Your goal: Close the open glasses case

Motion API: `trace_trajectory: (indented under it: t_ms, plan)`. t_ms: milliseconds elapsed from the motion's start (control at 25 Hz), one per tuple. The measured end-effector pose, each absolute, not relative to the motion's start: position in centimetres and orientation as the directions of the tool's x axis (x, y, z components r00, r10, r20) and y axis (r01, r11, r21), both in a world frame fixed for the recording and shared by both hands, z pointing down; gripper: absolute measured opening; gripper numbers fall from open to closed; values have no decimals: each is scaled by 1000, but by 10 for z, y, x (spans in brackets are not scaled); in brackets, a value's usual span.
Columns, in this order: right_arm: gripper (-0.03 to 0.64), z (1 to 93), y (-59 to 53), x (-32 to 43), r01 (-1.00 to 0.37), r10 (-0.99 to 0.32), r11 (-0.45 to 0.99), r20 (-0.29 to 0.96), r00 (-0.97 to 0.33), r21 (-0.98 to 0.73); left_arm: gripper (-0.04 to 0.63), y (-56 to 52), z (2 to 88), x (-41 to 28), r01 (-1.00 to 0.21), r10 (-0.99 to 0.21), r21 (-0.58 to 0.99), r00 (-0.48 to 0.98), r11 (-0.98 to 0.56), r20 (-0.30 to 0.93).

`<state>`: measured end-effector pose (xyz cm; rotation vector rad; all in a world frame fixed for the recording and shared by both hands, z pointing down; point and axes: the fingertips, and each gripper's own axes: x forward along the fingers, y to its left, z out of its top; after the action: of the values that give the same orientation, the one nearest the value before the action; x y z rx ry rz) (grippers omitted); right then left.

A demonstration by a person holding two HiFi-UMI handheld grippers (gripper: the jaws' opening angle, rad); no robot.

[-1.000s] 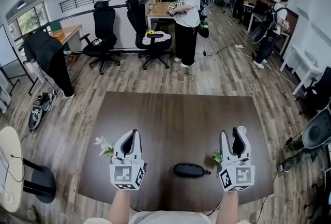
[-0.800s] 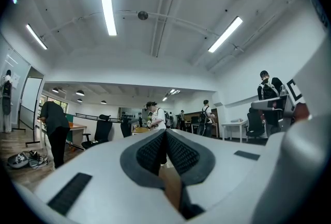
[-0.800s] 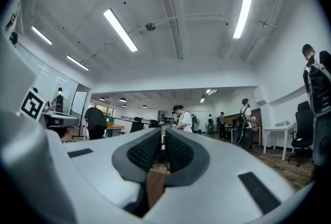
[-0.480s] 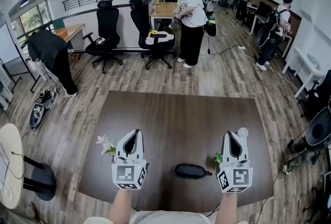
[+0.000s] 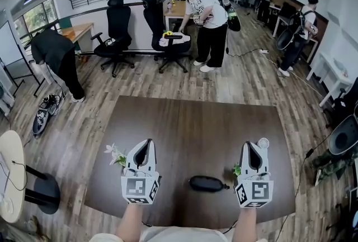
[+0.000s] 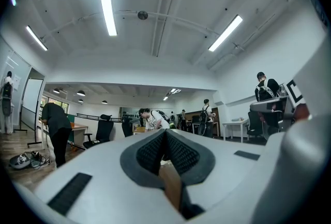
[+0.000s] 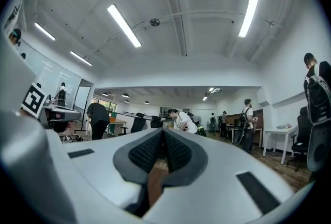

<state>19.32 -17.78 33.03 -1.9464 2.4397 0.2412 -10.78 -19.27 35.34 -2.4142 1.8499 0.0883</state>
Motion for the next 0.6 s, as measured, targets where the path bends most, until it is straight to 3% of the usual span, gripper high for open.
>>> trace_trajectory:
  t_ms: [600]
  plan:
    - [0, 345, -180, 193, -970, -974, 212, -49, -219, 119, 3, -188, 360, -105, -964, -959, -35, 267, -265, -92]
